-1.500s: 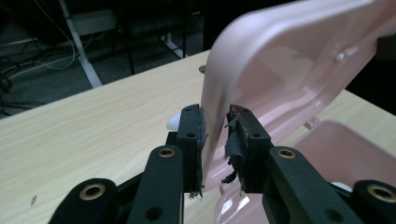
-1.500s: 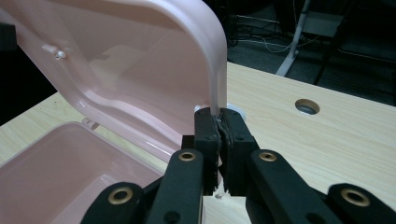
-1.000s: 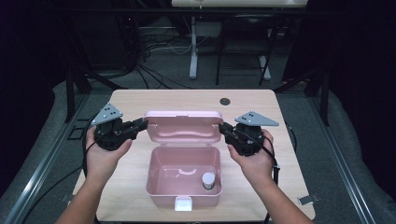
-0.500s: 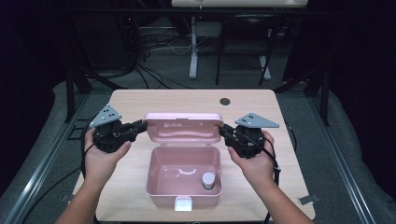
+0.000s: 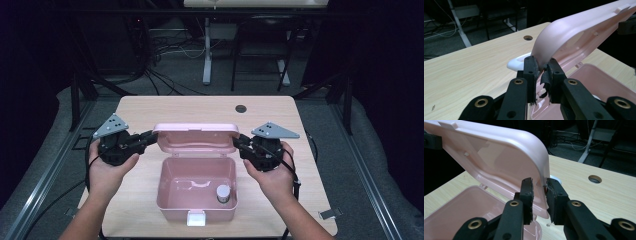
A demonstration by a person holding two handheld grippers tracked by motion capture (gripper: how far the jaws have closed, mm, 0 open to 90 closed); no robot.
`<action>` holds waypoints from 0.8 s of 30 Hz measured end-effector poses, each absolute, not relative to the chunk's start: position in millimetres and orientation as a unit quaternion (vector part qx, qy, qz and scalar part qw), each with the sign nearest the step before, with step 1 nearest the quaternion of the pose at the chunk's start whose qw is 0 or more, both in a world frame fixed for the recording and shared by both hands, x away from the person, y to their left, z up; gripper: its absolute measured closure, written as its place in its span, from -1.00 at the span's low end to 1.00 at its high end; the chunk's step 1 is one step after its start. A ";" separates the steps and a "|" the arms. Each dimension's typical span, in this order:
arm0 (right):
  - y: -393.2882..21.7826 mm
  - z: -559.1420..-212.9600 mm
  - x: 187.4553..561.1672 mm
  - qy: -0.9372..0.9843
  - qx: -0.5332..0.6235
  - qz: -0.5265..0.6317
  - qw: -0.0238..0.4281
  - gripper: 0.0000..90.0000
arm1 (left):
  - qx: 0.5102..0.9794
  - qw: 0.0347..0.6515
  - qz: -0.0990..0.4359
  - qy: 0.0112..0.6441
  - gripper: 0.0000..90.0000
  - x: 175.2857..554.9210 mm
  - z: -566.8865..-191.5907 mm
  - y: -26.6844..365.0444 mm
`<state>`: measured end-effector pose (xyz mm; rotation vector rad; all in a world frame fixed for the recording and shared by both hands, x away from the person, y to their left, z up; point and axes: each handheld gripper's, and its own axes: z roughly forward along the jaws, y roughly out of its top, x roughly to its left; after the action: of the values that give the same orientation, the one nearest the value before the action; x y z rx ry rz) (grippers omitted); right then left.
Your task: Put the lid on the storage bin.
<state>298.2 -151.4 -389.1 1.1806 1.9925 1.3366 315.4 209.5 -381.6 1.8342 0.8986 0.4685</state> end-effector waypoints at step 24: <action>-152.7 -391.9 288.8 0.724 0.425 0.495 0.223 0.61 | 0.762 0.501 0.188 0.366 0.77 305.8 -383.4 211.7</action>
<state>288.8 -152.7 -391.9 1.1728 1.9999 1.3669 305.8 211.7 -383.4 1.8414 0.8840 0.4550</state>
